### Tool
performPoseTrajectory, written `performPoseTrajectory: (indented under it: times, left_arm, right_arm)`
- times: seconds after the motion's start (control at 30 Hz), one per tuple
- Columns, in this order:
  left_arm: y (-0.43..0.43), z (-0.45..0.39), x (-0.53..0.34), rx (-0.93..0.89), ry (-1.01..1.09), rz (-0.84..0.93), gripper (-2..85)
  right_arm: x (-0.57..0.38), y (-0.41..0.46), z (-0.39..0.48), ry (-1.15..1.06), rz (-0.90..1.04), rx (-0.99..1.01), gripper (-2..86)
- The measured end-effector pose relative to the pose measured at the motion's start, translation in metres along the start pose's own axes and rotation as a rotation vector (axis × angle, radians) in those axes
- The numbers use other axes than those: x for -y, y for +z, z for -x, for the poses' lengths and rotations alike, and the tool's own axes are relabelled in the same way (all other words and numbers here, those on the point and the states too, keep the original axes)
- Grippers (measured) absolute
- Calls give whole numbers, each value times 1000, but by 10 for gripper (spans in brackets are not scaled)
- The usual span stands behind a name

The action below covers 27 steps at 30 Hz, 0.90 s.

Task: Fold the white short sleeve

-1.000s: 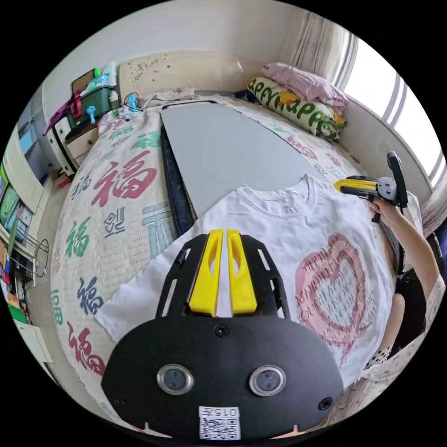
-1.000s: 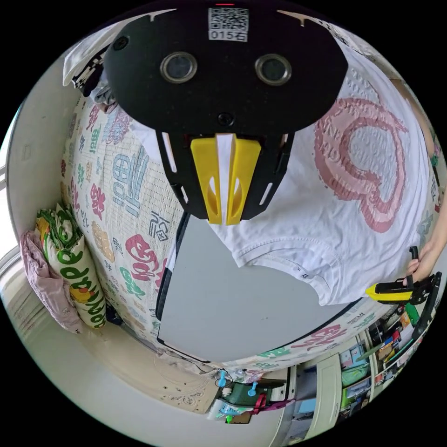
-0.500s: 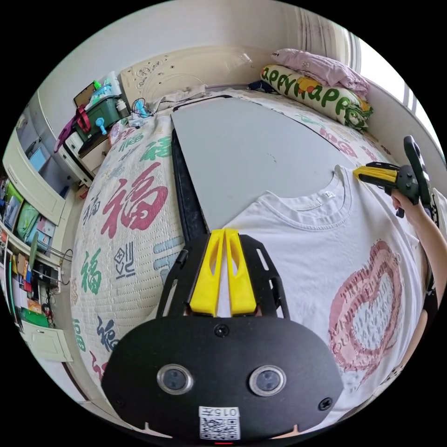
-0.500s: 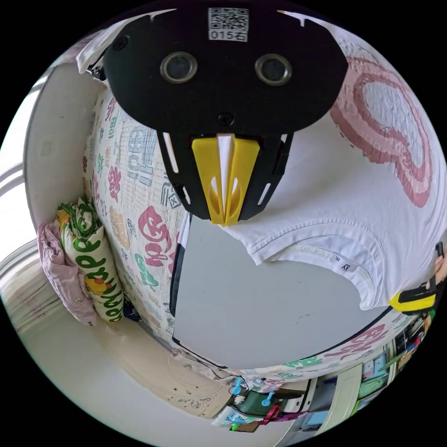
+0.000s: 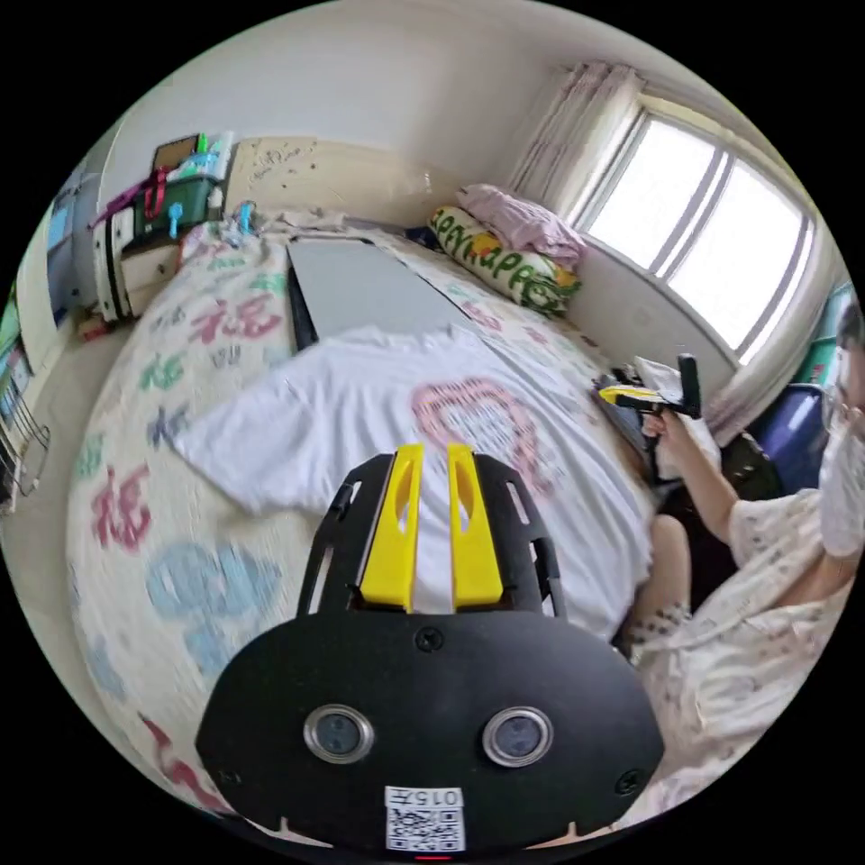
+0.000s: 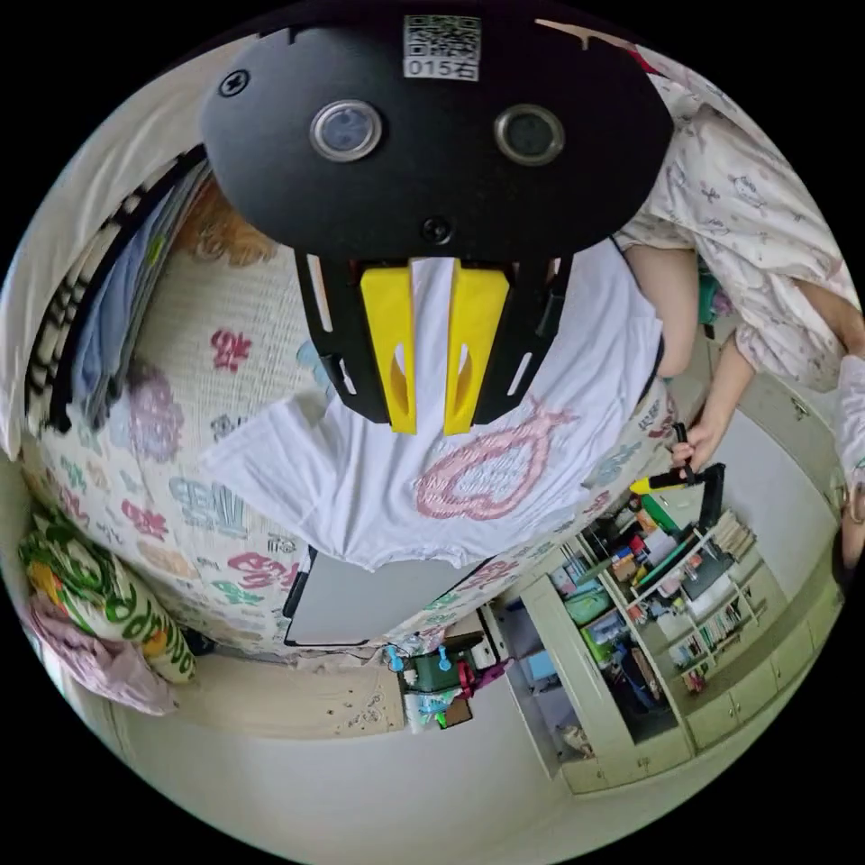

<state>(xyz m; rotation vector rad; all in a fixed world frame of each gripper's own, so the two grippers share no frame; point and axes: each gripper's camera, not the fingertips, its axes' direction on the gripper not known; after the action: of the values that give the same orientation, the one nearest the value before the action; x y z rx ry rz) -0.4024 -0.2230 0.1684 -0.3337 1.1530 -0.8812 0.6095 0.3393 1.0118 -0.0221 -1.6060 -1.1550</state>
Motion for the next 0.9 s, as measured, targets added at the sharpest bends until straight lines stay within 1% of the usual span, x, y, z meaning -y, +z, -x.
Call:
performPoseTrajectory:
  times: [0.03,0.07,0.1,0.13,0.17,0.23,0.3,0.37,0.4,0.47,0.57,0.63,0.73,0.83,0.9]
  left_arm:
    - [-24,-10,-48,-42,-62,-6,54]
    - [-35,-16,-72,-59,-95,-19,54]
    - [-54,-28,-118,-77,-150,-49,54]
    - [-66,-41,-158,-71,-205,-61,54]
    - [-71,-48,-176,-61,-231,-62,56]
    - [-86,-76,-230,-30,-302,-56,71]
    - [-95,-95,-258,11,-357,-47,83]
    - [-107,-117,-276,62,-386,-75,87]
    - [-116,-140,-279,82,-351,-103,87]
    - [-123,-183,-268,122,-220,-92,87]
    - [-118,-255,-239,221,50,9,88]
    - [-111,-292,-222,294,162,52,91]
    - [-106,-316,-210,334,224,68,93]
    - [-86,-335,-195,458,276,188,100]
    - [-87,-340,-191,487,278,209,96]
  right_arm:
    - [-51,-36,-5,68,-24,58,62]
    - [-101,-65,-10,135,-41,105,65]
    - [-124,-77,-13,176,-49,120,66]
    - [-165,-99,-18,258,-66,140,69]
    - [-201,-118,-21,332,-80,156,73]
    - [-244,-143,-23,406,-109,169,82]
    - [-275,-163,-25,469,-129,163,86]
    - [-302,-184,-28,512,-138,156,88]
    - [-306,-188,-29,518,-135,150,89]
    - [-316,-202,-34,537,-127,135,91]
    - [-315,-220,-36,516,-121,116,94]
    - [-313,-226,-36,501,-108,106,99]
    - [-310,-236,-40,487,-92,124,109]
    - [-307,-246,-47,491,-83,148,117]
    - [-306,-251,-51,496,-75,155,124]
